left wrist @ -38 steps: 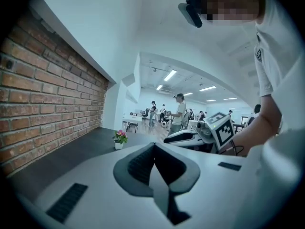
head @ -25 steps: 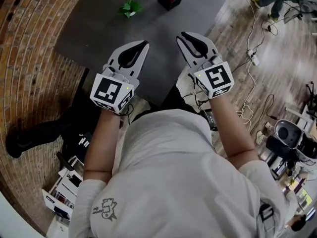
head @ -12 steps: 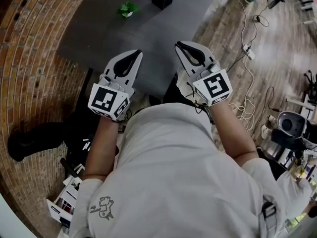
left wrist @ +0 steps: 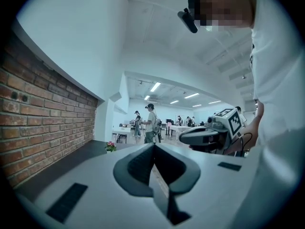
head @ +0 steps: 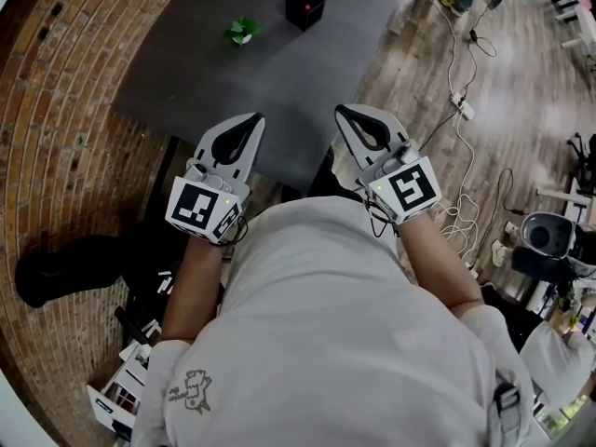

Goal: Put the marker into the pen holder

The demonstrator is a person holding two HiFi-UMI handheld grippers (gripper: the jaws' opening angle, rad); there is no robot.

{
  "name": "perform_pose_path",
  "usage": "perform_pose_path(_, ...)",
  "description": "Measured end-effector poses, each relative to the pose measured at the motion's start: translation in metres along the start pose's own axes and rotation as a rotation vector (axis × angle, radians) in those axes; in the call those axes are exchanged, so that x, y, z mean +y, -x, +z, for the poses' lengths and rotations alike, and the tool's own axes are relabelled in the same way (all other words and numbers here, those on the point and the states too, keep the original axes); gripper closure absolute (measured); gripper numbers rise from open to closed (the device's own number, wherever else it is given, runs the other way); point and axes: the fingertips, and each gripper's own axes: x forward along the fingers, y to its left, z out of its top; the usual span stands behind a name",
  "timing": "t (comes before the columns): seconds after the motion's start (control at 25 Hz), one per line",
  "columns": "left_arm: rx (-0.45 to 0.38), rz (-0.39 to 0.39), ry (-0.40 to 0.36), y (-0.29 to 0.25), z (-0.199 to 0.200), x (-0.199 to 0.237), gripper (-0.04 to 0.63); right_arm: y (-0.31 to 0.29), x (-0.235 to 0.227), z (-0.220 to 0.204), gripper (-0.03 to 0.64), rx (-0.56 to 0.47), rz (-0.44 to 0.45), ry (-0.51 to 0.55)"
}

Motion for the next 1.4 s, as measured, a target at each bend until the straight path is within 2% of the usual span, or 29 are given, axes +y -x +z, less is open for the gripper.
perform_pose_path(0.2,0.000,0.009,0.005,0.013,-0.001,0.000,0.584,0.005,0.011,0.014,0.611,-0.017,0.017,0.020)
perform_pose_path(0.36,0.005,-0.008,0.011,0.018,-0.001,-0.002,0.584,0.009,0.013,0.015,0.611,-0.010,-0.007,0.016)
perform_pose_path(0.56,0.023,-0.024,0.029,0.024,-0.006,-0.004,0.584,0.016,0.021,0.014,0.611,0.015,-0.007,-0.028)
perform_pose_path(0.88,0.064,-0.040,0.063,0.020,-0.028,-0.011,0.584,0.027,0.014,-0.003,0.611,0.050,-0.027,-0.030)
perform_pose_path(1.12,0.071,-0.041,0.044,0.014,-0.023,-0.029,0.584,0.044,0.003,-0.004,0.611,0.041,-0.032,-0.026)
perform_pose_path(1.4,0.075,-0.014,0.027,0.011,-0.017,-0.077,0.584,0.093,-0.006,-0.004,0.611,0.010,-0.019,-0.033)
